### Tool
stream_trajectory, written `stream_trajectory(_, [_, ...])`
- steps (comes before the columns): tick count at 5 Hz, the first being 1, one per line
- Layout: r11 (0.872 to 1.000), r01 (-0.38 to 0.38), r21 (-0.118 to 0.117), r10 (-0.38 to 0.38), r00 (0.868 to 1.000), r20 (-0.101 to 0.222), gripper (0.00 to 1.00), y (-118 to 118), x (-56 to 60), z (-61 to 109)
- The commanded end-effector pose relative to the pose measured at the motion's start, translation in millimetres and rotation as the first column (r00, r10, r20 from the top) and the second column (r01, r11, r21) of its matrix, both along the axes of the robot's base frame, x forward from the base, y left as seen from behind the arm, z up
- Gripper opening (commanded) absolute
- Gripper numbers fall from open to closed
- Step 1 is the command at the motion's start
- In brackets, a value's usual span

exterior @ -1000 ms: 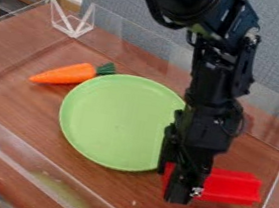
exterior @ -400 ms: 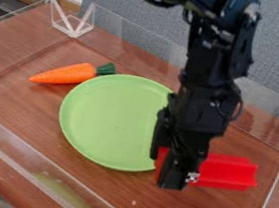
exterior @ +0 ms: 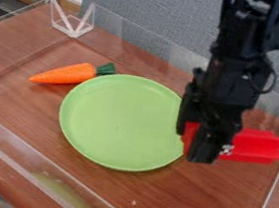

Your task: Put the red object on the green plate

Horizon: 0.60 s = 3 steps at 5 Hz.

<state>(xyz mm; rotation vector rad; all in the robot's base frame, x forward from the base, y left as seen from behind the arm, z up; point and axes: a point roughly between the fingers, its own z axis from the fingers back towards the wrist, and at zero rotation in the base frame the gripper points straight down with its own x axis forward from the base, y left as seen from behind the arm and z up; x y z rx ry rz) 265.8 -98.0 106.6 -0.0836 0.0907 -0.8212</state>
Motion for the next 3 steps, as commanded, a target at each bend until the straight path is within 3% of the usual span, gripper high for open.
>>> stream_trajectory(1, [0.999,-0.043,0.004,0.043,0.998,0.051,0.0,14,3.1,30.5])
stream_trajectory(2, [0.996,-0.087,0.013,0.086,0.995,0.059,0.0,28,3.3,43.6])
stream_trajectory(3, [0.972,-0.234,0.025,0.233,0.972,0.034,0.0,53,10.0,34.6])
